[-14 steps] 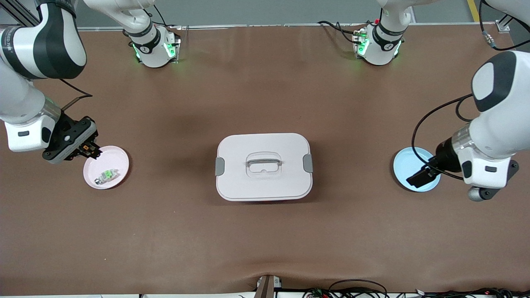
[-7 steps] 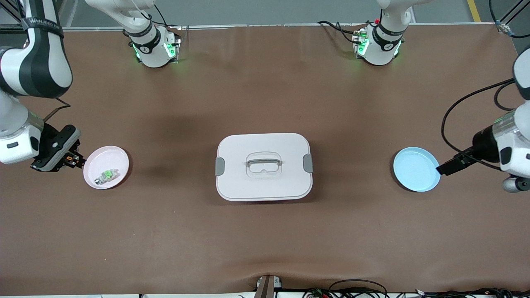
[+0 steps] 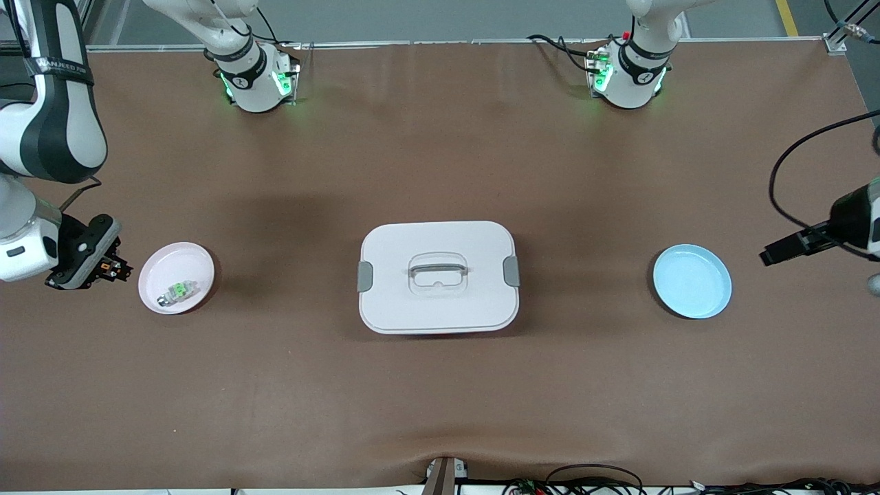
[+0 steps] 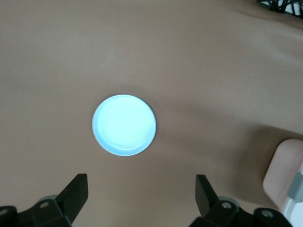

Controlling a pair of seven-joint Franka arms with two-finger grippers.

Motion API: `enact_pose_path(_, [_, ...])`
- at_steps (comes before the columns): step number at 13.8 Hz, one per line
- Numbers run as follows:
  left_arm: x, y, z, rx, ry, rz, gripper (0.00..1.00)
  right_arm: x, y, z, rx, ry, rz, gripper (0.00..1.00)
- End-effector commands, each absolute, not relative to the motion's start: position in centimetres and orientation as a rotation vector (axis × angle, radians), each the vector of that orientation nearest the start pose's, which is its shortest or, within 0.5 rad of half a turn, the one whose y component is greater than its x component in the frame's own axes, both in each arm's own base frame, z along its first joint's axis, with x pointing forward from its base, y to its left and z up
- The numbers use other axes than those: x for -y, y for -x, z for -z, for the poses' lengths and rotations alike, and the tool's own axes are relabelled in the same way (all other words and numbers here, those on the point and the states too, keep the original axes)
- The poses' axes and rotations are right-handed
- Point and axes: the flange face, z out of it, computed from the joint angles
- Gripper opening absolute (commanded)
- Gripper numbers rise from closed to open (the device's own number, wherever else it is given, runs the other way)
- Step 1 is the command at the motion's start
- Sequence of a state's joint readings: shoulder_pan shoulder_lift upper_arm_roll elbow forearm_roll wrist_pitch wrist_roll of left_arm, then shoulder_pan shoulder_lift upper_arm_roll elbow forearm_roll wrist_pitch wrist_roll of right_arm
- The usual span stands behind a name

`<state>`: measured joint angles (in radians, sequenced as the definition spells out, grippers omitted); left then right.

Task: Transfer orange switch to right arm and place
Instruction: 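Carry the switch toward the white plate while the left gripper withdraws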

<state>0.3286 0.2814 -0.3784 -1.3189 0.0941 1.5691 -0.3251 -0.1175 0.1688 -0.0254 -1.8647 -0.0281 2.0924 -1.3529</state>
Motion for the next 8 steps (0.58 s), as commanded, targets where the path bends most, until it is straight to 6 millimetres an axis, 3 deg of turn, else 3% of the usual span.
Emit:
enact_pose_path(1, [-2.4, -61.7, -60.0, 0.386, 3.112, -0.056, 1.0, 9.4, -59.0, -41.8, 1.91, 2.589, -0.008, 0.0])
enact_pose_path(4, [-2.2, -60.1, -61.3, 0.262, 3.094, -0.04, 1.0, 10.1, -57.6, -39.6, 1.925, 2.578, -0.022, 0.04])
enact_pose_path(6, [-2.3, -58.7, -61.8, 0.243, 3.134, -0.039, 1.0, 10.0, -56.8, -38.4, 1.975, 2.531, -0.041, 0.04])
enact_pose_path(8, [-2.0, -57.3, -62.3, 0.245, 3.163, -0.031, 1.0, 11.3, -55.5, -36.9, 1.964, 2.516, -0.065, 0.04])
